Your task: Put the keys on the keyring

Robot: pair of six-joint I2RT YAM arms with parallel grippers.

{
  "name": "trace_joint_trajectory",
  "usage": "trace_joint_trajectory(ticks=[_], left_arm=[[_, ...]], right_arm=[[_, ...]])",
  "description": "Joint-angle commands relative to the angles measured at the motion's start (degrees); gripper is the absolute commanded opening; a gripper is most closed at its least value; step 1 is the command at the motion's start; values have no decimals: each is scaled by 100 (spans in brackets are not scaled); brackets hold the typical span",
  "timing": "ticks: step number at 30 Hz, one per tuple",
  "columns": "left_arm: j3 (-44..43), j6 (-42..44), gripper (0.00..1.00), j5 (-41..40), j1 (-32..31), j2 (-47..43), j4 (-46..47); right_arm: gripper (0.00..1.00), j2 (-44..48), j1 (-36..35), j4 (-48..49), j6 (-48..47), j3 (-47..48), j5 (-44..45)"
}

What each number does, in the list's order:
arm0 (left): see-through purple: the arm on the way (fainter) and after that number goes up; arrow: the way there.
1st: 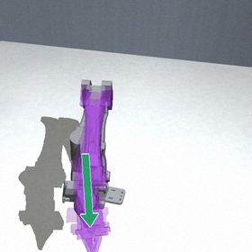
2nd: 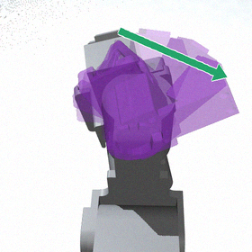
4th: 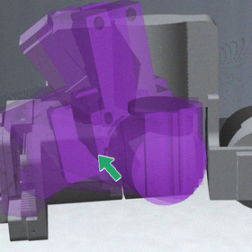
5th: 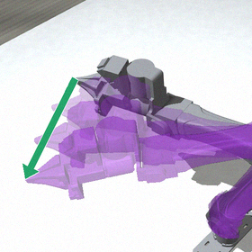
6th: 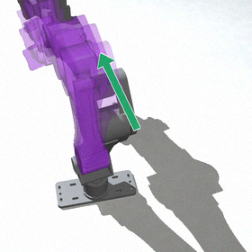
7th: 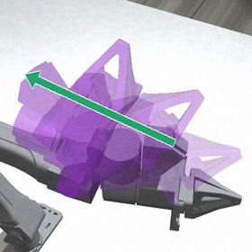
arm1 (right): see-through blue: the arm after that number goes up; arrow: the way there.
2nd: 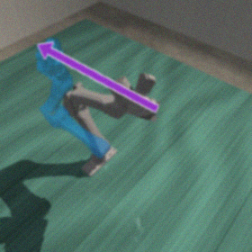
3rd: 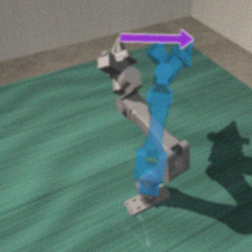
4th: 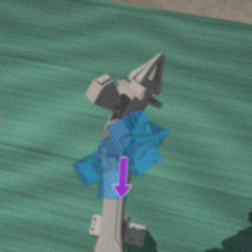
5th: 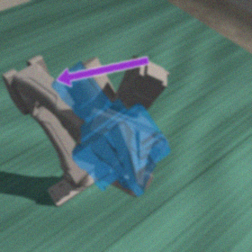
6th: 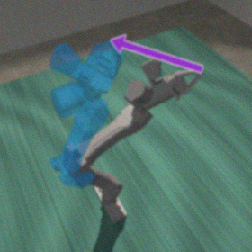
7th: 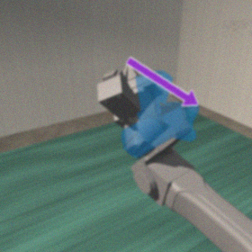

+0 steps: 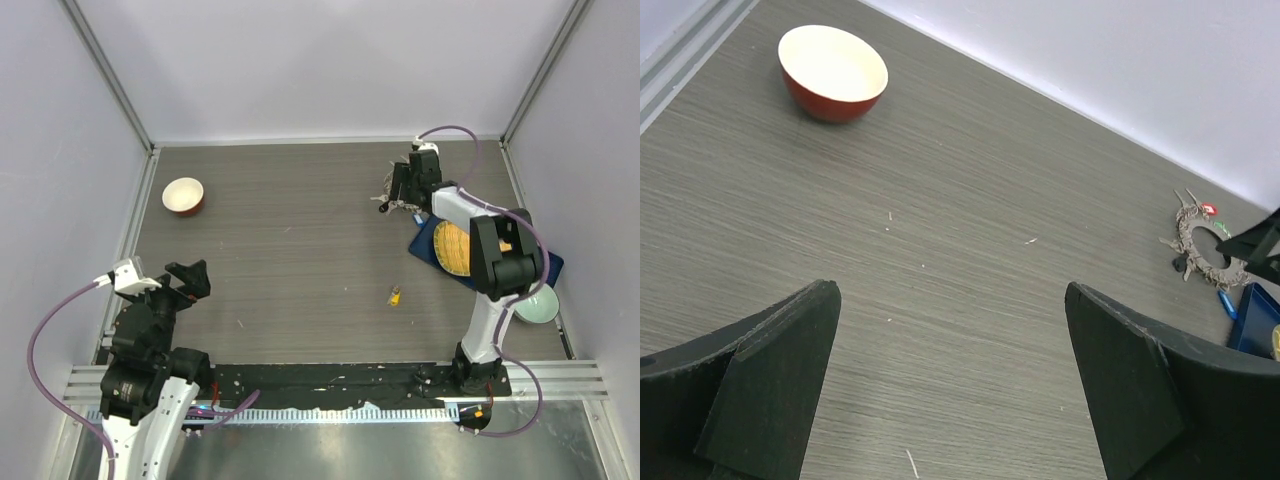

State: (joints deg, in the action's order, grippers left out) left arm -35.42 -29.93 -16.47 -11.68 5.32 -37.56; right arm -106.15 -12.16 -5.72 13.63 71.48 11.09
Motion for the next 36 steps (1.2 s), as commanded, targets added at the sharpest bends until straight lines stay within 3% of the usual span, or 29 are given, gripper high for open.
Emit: trace_joint_trajectory(ticks=[1,9,16,20,23,31,36], left_arm=[[26,110,100,109,-27,-40,179],[70,137,100,223,-27,-5,232],[79,146,100,276,-36,4,249],[79,154,100,293,-27,-5,249],[79,146,100,293,-27,-22,240],[70,154,100,329,-27,-40,232],[62,154,100,372,-27,-58,223]], right_arm=[[72,-581,21,299,-317,682,-774],[66,-1540,-31,-52,-475,1447,-1618],[47,-1426,-725,-368,-765,1219,-1979],[42,-1321,-1532,-509,-853,991,-2005],[42,-1154,-2007,-510,-722,702,-2111],[42,-513,-4185,-623,-475,208,-2287],[43,66,-5049,-931,-545,-46,-2226]])
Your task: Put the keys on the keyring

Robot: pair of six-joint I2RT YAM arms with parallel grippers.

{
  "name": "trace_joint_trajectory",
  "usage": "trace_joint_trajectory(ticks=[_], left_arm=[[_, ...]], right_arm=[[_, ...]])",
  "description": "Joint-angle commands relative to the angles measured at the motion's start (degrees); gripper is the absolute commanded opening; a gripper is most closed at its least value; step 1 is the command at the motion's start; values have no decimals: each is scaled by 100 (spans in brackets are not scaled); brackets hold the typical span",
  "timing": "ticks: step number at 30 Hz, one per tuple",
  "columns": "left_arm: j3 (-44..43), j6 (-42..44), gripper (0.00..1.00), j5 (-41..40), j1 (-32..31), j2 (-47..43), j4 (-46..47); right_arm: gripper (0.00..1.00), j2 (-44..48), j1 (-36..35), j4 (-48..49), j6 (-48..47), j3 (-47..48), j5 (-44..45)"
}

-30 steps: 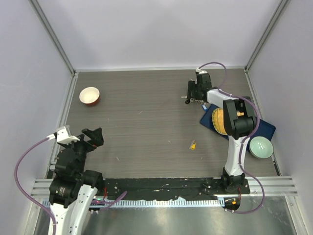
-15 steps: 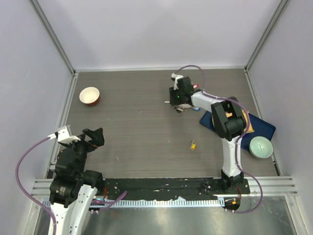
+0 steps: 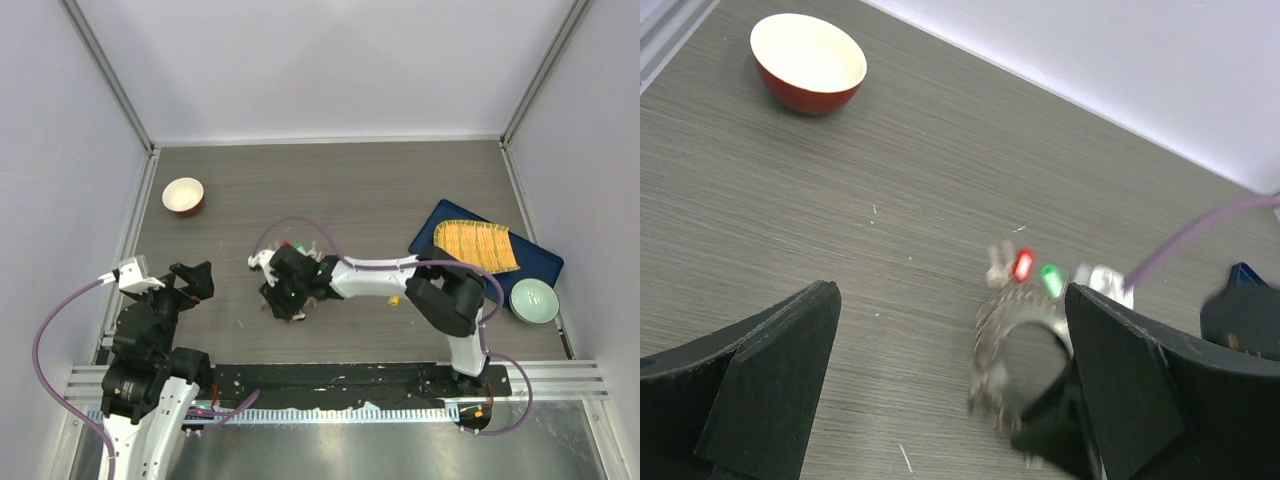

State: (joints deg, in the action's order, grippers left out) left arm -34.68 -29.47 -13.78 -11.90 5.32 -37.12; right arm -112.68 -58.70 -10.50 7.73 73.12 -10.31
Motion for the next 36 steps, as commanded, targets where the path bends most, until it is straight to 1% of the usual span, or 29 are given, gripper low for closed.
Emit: trace_joint_trajectory(ticks=[1,3,4,5,6,7,9,11,14,15,16,18,19,24,28,36], left_arm=[[-22,109,100,95,-5,-58,170],[-13,117,100,112,-14,-58,170],[-13,109,100,112,-14,-49,170],[-13,117,100,139,-5,-58,179],[-4,117,100,148,-5,-49,179],[-4,117,100,156,-5,-40,197],[-4,135,100,174,3,-31,197],[-4,144,100,191,-5,-5,205],[5,152,100,200,-5,21,214],[5,152,100,218,-5,39,214],[5,152,100,218,12,39,206],[5,152,100,244,12,92,206],[5,152,100,253,4,101,206],[5,152,100,279,30,144,214],[5,152,100,288,47,145,214],[14,144,100,323,39,162,241]], right_arm=[[44,852,-493,-470,27,-402,-16],[44,1369,-643,-444,88,-631,379],[44,1572,-652,-400,158,-920,493],[44,1757,-652,-330,229,-1088,816],[44,2141,-652,-156,351,-1264,968],[44,2328,-652,-58,396,-1631,1204],[42,2618,-634,240,501,-1976,1443],[39,2848,-626,486,580,-2450,1409],[38,2866,-564,1022,782,-2969,1119],[37,2866,-520,1450,853,-3066,762],[37,2857,-503,1611,923,-3215,628],[36,2796,-467,2075,1081,-3330,443],[36,2770,-424,2218,1108,-3400,163],[36,2322,-301,2912,1336,-3533,-261],[36,2014,-213,3256,1565,-3586,-393],[36,1829,-160,3142,1635,-3568,-235]])
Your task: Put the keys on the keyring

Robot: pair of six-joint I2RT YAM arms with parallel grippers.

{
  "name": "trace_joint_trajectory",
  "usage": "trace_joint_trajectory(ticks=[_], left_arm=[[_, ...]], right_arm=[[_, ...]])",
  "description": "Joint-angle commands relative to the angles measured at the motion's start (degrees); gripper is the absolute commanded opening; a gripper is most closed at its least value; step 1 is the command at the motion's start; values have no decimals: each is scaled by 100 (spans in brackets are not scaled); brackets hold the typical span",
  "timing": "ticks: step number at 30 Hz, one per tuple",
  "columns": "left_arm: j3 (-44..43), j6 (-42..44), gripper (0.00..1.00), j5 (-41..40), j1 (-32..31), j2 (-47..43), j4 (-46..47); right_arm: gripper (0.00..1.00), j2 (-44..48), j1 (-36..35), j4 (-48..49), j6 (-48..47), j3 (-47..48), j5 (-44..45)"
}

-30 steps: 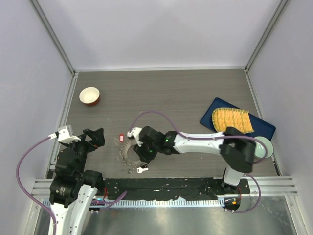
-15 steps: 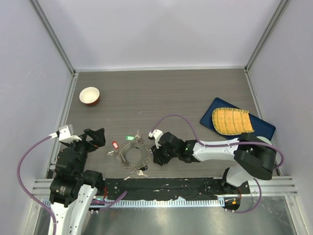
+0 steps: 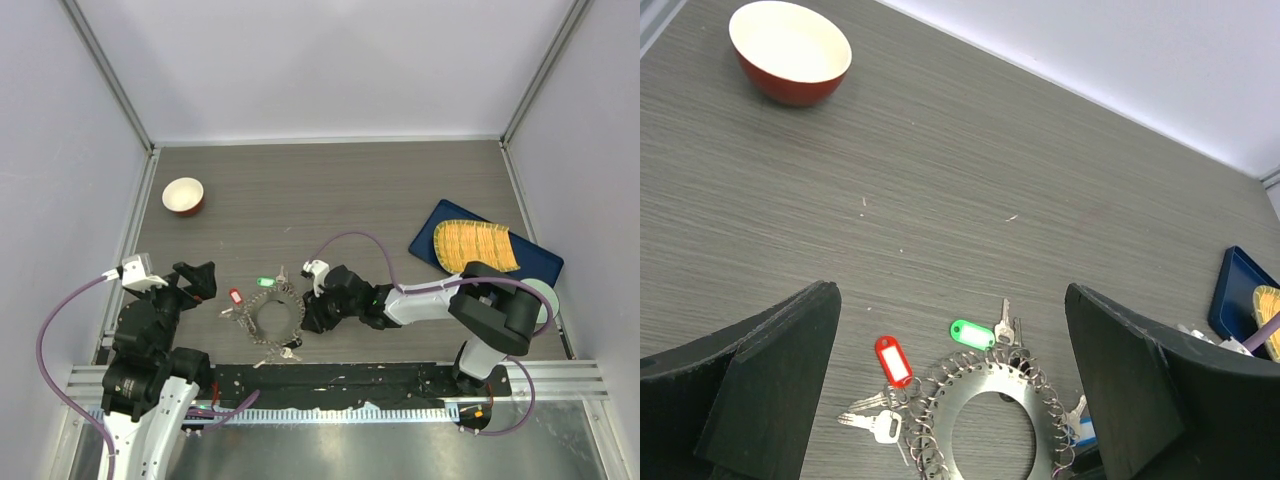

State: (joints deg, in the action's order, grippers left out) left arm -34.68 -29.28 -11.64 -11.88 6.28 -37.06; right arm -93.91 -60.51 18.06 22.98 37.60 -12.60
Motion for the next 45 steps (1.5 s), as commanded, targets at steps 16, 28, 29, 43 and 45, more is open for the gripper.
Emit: trace_joint_trajectory(ticks=[16,28,29,43,45], left_arm=[[110,124,100,389,37,127,392],[427,1248,100,3376,37,1013,1789],[400,1406,100,3631,37,1120,1877],[-153,3391,81,6059,-824,3027,2932],[-232,3691,81,6051,-1156,3299,2941]], right_arm=[[4,276,110,-1119,-829,703,99],[1,926,233,-3529,-3745,2321,1128],[1,1075,224,-3529,-3905,2330,1172],[1,2139,224,-3125,-5146,2058,188],[1,2306,215,-3055,-5155,1944,65]])
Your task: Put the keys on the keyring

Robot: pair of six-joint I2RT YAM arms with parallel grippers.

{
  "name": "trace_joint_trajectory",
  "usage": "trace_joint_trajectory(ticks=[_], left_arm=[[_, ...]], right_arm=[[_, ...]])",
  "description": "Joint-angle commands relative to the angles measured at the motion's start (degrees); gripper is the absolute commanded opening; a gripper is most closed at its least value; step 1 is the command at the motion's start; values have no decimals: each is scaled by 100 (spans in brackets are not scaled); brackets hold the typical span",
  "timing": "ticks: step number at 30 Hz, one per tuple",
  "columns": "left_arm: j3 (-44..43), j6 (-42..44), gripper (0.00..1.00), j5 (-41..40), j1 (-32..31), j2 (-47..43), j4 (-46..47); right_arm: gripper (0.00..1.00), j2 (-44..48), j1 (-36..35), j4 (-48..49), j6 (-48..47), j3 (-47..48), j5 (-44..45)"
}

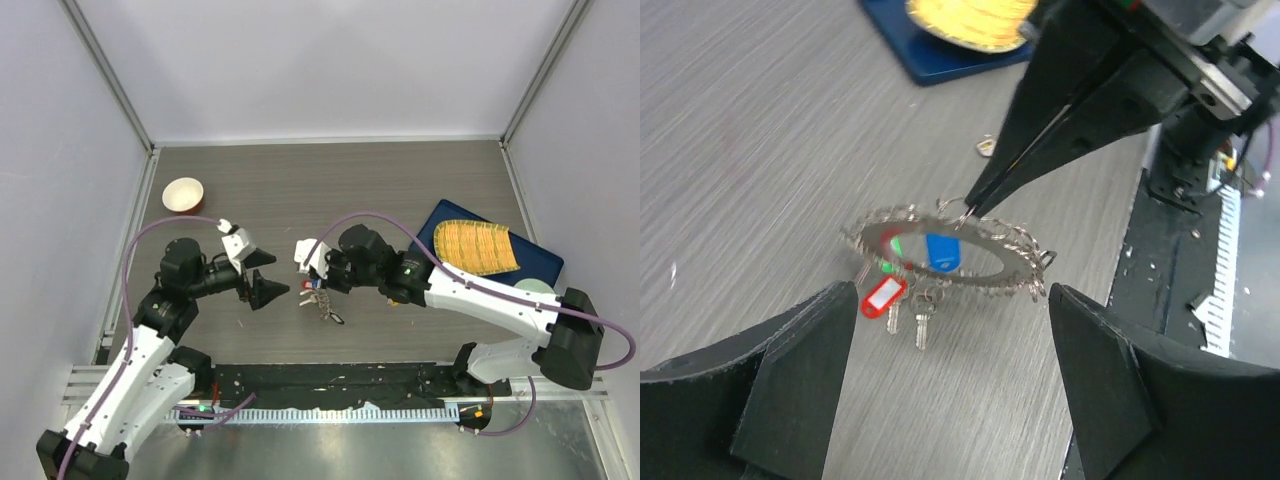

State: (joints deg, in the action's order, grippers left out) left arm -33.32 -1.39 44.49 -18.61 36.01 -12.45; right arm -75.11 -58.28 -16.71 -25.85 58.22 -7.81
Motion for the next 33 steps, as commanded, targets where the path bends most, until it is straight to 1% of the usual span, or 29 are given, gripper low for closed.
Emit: trace_joint_trajectory(ticks=[1,2,3,6,9,12,14,15,17,18,19,21,27,32,33], left_arm=[[-386,1043,82,412,-581,423,471],[-429,1296,82,342,-669,503,445],[-447,1377,82,324,-818,660,445],[-579,1597,82,323,-995,881,427],[-658,1957,78,288,-1109,1013,384],[-702,2360,67,384,-1224,1233,252],[-720,2476,64,411,-1285,1382,260],[-728,2529,60,429,-1303,1426,260],[-772,2547,54,447,-1356,1549,260],[-781,2547,49,464,-1373,1584,260],[-781,2547,45,490,-1391,1628,252],[-772,2521,41,517,-1435,1725,252],[-772,2494,35,499,-1531,1918,252],[-737,2433,33,464,-1593,2033,295],[-737,2441,30,464,-1602,2042,322]], right_arm=[[1,479,1,510,-263,-152,-457],[1,532,-8,554,-254,-222,-519],[1,567,-8,581,-246,-232,-563],[1,673,1,590,-281,-293,-669],[1,726,-8,660,-272,-328,-695],[1,708,-8,695,-263,-337,-783],[1,708,-8,757,-263,-381,-783],[1,708,-8,774,-263,-399,-800],[1,726,-8,801,-263,-416,-827],[1,735,-8,827,-254,-425,-862],[1,752,-8,845,-254,-434,-871],[1,805,-8,888,-254,-478,-845],[1,832,1,950,-228,-522,-774],[1,840,1,950,-210,-513,-827],[1,840,-8,950,-210,-513,-836]])
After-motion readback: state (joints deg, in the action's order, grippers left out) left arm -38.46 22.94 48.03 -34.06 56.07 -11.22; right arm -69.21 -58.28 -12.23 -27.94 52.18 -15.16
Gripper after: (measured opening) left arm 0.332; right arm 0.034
